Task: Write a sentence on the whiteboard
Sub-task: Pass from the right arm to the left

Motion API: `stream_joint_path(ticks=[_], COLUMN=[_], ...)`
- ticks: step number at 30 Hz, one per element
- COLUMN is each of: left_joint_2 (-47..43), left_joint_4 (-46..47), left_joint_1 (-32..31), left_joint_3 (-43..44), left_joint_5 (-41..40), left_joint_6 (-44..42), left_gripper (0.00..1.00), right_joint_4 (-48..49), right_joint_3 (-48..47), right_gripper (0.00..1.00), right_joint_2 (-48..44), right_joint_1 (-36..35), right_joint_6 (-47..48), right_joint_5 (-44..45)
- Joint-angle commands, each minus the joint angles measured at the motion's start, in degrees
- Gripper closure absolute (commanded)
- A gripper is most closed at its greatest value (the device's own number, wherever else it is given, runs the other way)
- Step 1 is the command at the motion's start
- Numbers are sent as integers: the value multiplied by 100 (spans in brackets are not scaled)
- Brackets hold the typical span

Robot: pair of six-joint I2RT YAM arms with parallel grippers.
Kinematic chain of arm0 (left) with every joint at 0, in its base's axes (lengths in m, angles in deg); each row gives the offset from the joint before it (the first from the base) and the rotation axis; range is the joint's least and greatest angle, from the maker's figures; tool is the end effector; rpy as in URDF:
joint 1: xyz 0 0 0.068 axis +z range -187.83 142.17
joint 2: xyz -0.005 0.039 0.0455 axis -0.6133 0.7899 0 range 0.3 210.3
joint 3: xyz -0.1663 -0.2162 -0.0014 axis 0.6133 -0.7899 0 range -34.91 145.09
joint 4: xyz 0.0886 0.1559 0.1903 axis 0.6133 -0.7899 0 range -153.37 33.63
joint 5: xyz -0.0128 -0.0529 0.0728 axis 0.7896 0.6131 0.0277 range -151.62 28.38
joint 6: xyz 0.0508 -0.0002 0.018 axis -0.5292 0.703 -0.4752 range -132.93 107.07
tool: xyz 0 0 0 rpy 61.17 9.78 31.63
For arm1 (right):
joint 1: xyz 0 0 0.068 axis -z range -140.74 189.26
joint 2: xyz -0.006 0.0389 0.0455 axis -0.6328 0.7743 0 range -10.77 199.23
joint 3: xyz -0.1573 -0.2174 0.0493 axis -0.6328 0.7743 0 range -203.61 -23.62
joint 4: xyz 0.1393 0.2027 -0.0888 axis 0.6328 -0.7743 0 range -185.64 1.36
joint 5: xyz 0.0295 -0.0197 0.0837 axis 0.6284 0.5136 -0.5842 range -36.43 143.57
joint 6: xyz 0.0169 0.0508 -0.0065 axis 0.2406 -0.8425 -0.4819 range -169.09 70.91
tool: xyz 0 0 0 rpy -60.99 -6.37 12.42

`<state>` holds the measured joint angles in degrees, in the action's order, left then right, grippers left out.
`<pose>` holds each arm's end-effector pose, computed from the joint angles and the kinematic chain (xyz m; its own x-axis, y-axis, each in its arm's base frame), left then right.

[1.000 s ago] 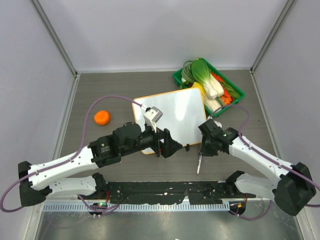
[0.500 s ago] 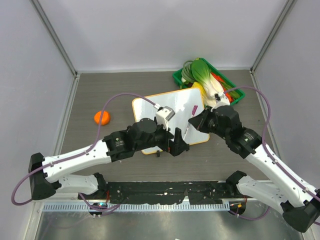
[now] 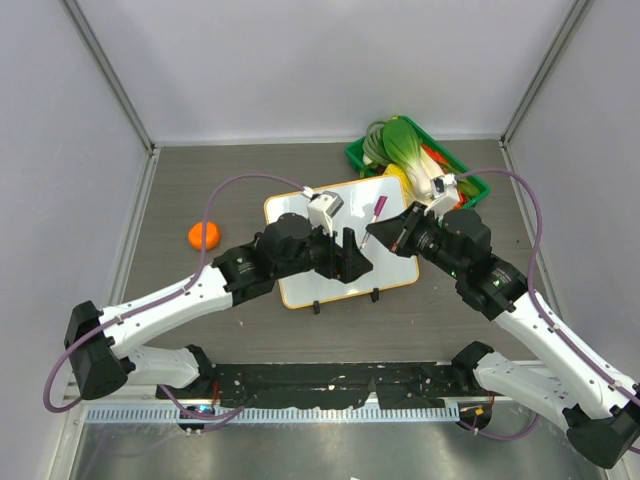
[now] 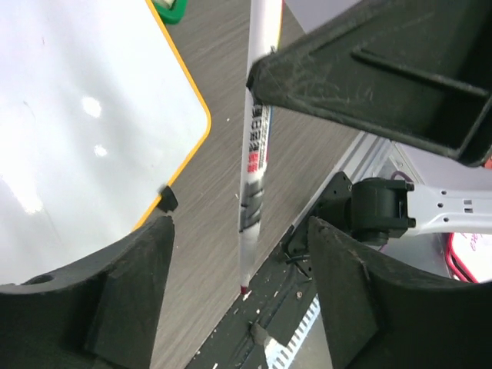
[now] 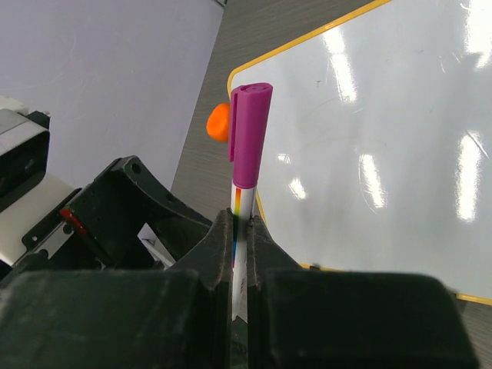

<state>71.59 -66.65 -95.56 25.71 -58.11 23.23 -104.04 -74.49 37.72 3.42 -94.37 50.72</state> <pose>0.1526 -0.2459 0.3380 -0.6701 -0.0419 -0.7411 0.5934 0.5696 -0.5687 0.1562 0.1150 0.3567 -0.5719 0.4624 -0.6776 -0.3093 0.6434 0.7002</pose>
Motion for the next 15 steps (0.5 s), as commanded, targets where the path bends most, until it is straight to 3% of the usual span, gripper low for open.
stream_joint_path(ticks=[1, 3, 10, 12, 15], left_joint_2=[69, 113, -18, -132, -290], left_joint_4=[527, 527, 502, 387, 343], left_joint_1=[122, 122, 113, 113, 157], left_joint_3=[108, 125, -41, -76, -85], left_joint_5=[334, 422, 616, 502, 335], left_joint_6=[5, -4, -56, -100, -162], left_gripper=[34, 43, 45, 52, 86], right_joint_4=[362, 362, 353, 353, 353], right_joint_3=[-19, -10, -125, -168, -186], right_gripper=[99, 99, 99, 99, 99], right_joint_2=[-85, -103, -85, -59, 2], right_joint_1=[15, 15, 15, 24, 24], right_joint_6=[-104, -122, -131, -122, -113], right_joint_5=[-75, -14, 153, 153, 92])
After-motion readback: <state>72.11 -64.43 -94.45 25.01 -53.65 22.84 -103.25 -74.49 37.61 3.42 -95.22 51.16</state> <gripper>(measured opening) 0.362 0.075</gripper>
